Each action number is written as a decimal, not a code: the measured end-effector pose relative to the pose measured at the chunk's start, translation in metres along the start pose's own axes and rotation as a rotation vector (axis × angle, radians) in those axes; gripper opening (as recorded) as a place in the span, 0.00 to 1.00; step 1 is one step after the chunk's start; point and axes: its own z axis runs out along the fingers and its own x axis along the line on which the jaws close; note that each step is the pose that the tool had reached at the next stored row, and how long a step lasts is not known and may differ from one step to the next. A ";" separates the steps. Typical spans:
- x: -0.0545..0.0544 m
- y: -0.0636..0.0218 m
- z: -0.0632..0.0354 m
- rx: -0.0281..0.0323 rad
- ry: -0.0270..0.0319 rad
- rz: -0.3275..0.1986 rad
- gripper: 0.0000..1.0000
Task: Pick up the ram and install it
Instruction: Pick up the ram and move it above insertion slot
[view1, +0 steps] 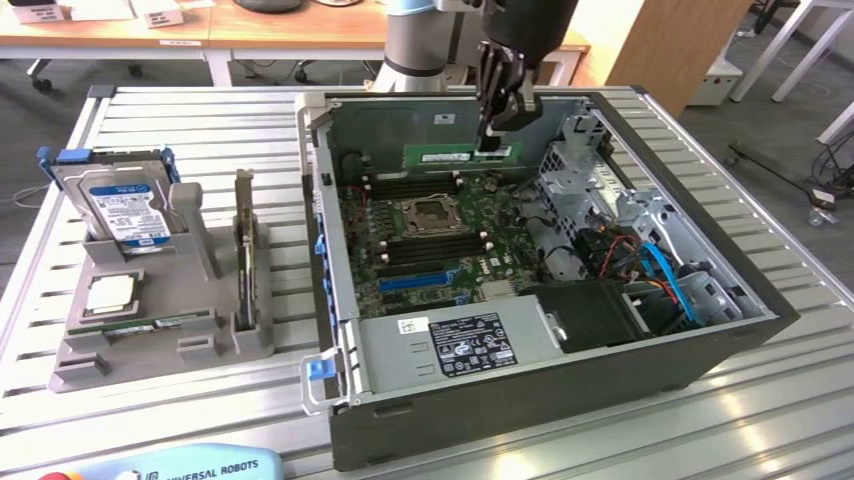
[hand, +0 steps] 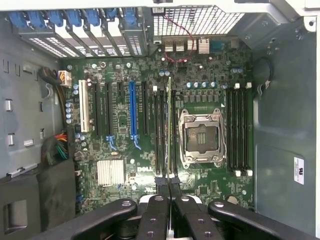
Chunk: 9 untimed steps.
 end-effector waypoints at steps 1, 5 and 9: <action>0.000 0.0000 0.0008 -0.0001 0.0001 0.000 0.12; 0.000 0.0000 0.0014 -0.0001 0.0001 0.000 0.12; 0.000 0.0000 0.0015 0.0001 -0.0001 0.000 0.12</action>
